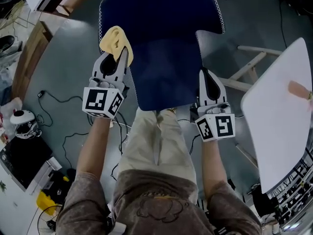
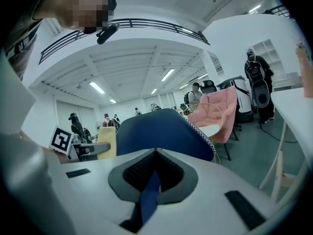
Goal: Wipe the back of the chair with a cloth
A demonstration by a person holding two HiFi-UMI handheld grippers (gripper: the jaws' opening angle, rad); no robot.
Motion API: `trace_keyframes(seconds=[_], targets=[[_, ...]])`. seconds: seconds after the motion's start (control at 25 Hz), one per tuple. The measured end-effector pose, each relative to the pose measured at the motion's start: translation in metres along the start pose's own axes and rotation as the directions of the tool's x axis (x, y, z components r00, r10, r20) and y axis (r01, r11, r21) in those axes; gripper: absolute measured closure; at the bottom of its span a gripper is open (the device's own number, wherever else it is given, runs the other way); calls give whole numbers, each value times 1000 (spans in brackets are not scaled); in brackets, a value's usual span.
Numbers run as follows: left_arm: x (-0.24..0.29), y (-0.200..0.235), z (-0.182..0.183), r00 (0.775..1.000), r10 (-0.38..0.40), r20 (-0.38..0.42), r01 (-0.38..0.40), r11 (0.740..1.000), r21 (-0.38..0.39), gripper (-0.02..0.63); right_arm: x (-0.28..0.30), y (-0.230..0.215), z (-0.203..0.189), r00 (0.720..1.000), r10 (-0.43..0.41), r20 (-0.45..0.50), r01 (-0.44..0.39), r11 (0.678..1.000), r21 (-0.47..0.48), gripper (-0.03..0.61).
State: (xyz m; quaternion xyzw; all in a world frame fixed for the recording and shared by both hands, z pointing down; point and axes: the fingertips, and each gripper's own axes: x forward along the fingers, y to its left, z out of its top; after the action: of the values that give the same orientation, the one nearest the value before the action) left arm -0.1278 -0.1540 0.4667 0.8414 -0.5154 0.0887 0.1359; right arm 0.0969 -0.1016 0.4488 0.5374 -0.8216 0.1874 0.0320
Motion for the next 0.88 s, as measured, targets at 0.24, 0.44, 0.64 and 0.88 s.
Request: trace_keyframes(seconds=[0.24,0.44,0.64,0.88], targets=[[-17,34,-18,991,133,-1,-132,991,27,557,6,4,-5,1000,1,-7,-1,1000,1,554],[-1,46,-32,984,177,-10,-176,984,34,557,6,6,-4,1000,-16,-11,16,1000,0,554],[25,51,-42,987,158,-41,-157,987,33,557,4,3,-6,999,-26,-22,26,1000,1,552],[54,46,-48,991,112,-66,-110,993,38,557,2,-3,-6,999,-31,-29,31,1000,2,554]])
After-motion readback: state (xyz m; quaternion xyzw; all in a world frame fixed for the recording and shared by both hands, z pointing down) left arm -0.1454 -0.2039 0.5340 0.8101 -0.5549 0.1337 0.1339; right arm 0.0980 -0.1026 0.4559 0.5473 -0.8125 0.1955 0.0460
